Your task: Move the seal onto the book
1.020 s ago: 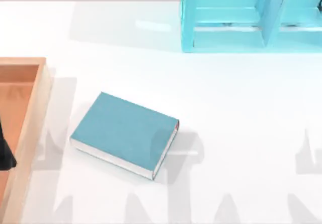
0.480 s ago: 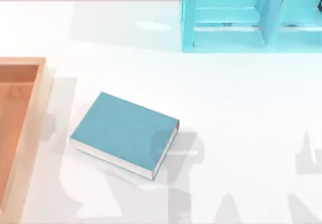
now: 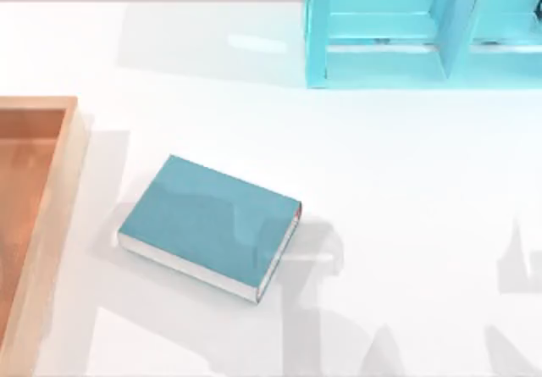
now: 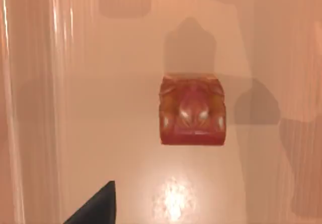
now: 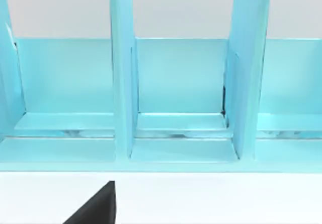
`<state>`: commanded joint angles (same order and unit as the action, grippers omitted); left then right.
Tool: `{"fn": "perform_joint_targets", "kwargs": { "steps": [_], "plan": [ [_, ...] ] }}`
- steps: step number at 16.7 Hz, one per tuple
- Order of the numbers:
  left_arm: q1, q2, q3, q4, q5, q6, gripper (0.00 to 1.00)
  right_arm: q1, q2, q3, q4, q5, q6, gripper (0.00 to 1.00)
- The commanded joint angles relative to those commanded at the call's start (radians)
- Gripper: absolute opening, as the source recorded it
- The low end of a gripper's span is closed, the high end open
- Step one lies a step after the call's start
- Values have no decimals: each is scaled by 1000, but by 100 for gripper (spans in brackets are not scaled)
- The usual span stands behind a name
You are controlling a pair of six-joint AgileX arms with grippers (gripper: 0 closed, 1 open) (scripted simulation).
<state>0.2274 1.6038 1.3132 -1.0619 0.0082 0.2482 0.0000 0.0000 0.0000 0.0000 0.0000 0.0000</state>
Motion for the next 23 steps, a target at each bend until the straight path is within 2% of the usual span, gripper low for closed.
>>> {"fn": "perform_joint_targets", "kwargs": {
  "steps": [5,12,15,23],
  "plan": [
    [35,235,197,-157,-5,39,100,0,0,0,0,0,0,100],
    [34,258,215,-170,-5,42,100,0,0,0,0,0,0,100],
    [36,273,170,-111,-5,41,100,0,0,0,0,0,0,100],
    [41,356,-30,171,-5,46,100,0,0,0,0,0,0,100]
  ]
}}
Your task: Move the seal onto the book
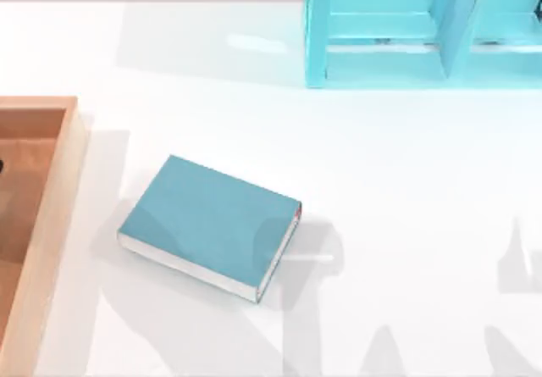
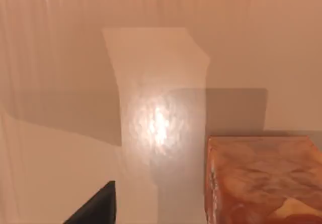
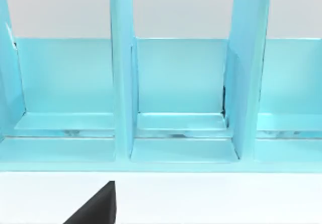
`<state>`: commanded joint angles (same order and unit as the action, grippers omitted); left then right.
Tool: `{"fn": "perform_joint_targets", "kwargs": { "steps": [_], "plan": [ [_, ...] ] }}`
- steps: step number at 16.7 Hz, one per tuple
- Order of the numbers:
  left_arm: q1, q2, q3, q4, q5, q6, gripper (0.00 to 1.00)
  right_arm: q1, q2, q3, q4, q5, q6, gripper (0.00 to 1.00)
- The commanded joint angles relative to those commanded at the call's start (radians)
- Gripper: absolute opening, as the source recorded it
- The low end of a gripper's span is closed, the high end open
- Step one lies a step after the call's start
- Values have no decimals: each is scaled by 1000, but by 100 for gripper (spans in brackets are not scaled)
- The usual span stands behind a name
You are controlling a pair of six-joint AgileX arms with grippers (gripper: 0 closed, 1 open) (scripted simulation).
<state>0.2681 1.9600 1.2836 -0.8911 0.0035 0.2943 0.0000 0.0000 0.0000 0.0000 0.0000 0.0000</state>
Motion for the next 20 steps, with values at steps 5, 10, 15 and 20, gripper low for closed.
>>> {"fn": "perform_joint_targets", "kwargs": {
  "steps": [5,10,15,20],
  "plan": [
    [1,9,-19,29,0,1,100,0,0,0,0,0,0,100],
    [1,9,-19,29,0,1,70,0,0,0,0,0,0,100],
    [1,9,-19,29,0,1,32,0,0,0,0,0,0,100],
    [1,9,-19,29,0,1,0,0,0,0,0,0,0,100]
  ]
}}
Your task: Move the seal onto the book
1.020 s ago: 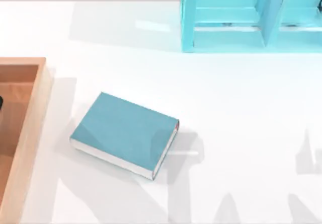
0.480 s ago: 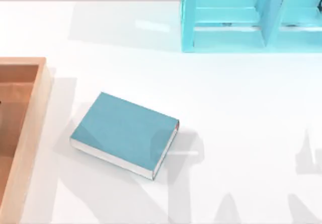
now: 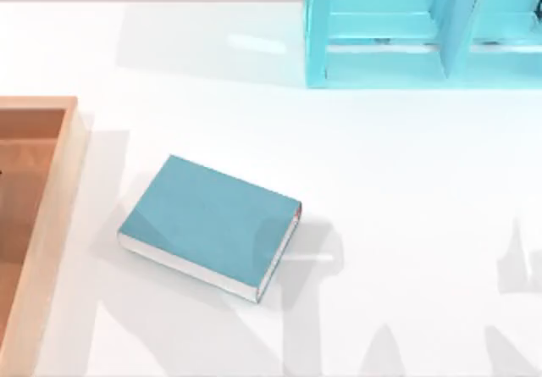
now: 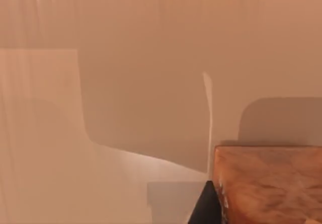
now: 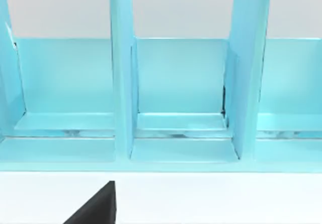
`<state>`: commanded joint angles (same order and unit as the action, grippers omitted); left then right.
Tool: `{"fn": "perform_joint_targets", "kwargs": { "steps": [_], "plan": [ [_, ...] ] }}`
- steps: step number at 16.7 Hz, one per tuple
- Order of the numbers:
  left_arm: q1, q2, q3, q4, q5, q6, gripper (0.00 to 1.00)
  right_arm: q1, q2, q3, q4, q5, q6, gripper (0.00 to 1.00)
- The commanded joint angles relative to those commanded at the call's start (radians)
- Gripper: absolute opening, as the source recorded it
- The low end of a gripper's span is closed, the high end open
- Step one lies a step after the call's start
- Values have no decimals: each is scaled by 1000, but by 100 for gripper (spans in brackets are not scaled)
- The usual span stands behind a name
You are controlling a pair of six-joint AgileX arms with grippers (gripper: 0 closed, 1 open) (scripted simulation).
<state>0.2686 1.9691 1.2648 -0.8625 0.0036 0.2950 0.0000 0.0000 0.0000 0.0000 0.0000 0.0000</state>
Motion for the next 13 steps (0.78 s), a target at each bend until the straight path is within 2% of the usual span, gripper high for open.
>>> {"fn": "perform_joint_targets", "kwargs": {
  "steps": [9,13],
  "plan": [
    [-4,-4,3,-2,-1,-1,0,0,0,0,0,0,0,100],
    [-109,-85,113,-82,-30,-103,0,0,0,0,0,0,0,100]
  ]
}}
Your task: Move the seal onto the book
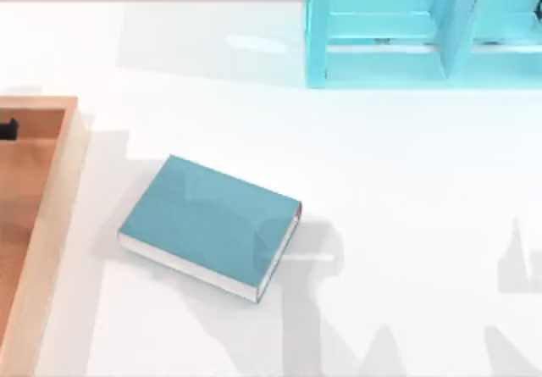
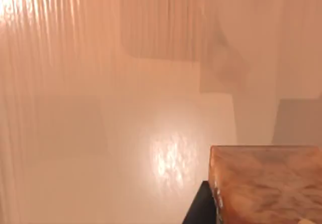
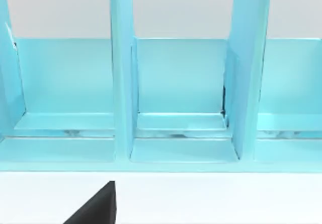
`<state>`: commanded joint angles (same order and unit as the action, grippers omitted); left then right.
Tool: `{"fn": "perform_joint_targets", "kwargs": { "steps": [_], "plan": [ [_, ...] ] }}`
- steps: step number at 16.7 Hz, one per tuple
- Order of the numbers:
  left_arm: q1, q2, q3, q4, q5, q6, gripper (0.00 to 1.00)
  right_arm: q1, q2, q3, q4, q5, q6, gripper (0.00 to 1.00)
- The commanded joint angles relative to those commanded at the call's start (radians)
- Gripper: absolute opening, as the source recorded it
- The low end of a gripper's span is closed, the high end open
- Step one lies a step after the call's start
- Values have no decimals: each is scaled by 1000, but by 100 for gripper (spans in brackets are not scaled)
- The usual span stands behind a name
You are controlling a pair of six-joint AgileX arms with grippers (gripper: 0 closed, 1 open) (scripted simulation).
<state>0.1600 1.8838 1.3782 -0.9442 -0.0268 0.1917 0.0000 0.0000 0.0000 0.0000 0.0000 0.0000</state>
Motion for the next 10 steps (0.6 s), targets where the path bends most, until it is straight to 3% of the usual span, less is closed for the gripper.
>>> {"fn": "perform_joint_targets", "kwargs": {
  "steps": [5,10],
  "plan": [
    [-212,-114,229,-219,-15,-221,0,0,0,0,0,0,0,100],
    [-313,-84,301,-442,11,-339,0,0,0,0,0,0,0,100]
  ]
}}
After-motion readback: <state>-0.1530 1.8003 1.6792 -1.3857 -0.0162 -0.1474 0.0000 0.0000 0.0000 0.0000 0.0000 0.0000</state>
